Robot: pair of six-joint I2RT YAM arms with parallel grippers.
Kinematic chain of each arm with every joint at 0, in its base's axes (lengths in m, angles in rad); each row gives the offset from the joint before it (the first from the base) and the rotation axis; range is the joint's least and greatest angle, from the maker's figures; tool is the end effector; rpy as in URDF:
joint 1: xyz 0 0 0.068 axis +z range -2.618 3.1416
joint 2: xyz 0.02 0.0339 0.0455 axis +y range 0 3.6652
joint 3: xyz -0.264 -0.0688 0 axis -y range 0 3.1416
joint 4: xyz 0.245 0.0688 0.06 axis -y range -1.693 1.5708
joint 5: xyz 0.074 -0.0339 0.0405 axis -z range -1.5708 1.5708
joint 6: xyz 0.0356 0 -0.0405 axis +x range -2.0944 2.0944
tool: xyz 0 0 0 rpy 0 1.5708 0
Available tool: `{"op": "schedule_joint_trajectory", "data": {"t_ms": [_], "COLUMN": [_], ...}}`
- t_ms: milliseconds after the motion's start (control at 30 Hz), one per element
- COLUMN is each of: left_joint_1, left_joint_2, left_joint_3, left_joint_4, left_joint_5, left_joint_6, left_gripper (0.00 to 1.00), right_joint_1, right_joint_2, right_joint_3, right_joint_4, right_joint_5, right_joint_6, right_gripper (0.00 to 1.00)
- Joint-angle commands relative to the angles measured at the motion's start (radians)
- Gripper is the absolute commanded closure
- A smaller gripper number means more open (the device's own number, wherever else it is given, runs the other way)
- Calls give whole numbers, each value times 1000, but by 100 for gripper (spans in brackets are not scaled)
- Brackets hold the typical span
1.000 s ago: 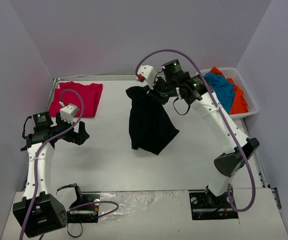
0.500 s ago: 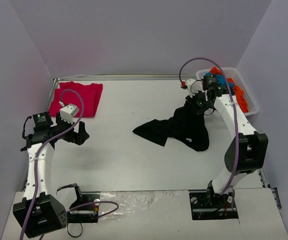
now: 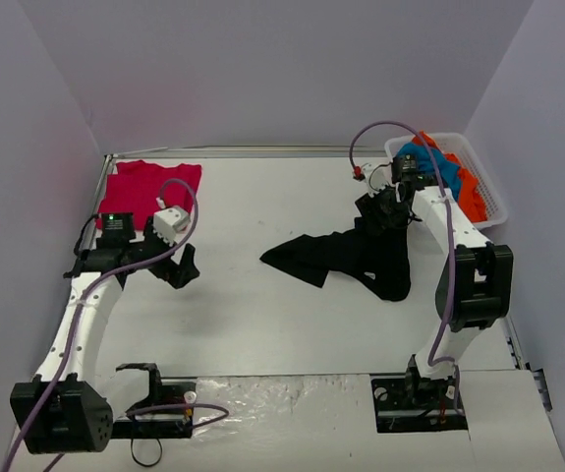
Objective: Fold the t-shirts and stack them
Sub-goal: Flatten out the tshirt
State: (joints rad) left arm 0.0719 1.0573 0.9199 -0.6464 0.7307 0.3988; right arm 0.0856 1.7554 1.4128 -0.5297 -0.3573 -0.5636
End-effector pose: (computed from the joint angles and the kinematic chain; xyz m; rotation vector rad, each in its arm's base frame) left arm 0.2136 -0.0084 0.2984 0.6890 2.0725 -0.5935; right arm 0.3859 0.0456 0.2650 -0.9059 2.2022 0.2120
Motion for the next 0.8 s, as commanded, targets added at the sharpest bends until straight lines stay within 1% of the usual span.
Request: {"op": "schedule_joint_trajectory", "data": {"t_ms": [0,67,100,233,267,300,333,433,567,667,767], "left_joint_1": [-172,-240,-295,-372,-386,-402,-437,-489,-517,-540,-563], "left_joint_2": [67,116,163,277,302,349,374,451,498,562,621], "left_joint_3": [89,118,141,180,181,185,191,197,192,238,266], "left_joint_4": [-5,-16,-7,66,120,137,145,183,270,278,315], "left_joint_5": [-72,-108,-141,-152,-166,-184,-212,-254,-246,-229,-244], "left_joint_6": [50,80,90,72,57,40,46,51,37,32,17], "left_gripper": [6,6,6,6,6,6,6,5,6,6,6], "right_joint_1": [-3,-4,-4,-4,-4,-4,-4,-4,-1,0,3], "right_joint_2": [-75,-92,-106,-114,-112,-114,-114,-112,-91,-77,-62], "right_joint_3": [-29,-50,-60,-92,-106,-115,-124,-159,-178,-186,-190], "right_joint_4": [-4,-4,-4,-1,3,7,13,46,54,57,57], "right_joint_5": [21,35,40,28,20,12,-2,-20,-19,-12,-9], "right_joint_6": [27,28,27,39,42,47,53,62,71,65,65], "right_gripper": [47,46,46,46,46,47,47,48,49,49,50]}}
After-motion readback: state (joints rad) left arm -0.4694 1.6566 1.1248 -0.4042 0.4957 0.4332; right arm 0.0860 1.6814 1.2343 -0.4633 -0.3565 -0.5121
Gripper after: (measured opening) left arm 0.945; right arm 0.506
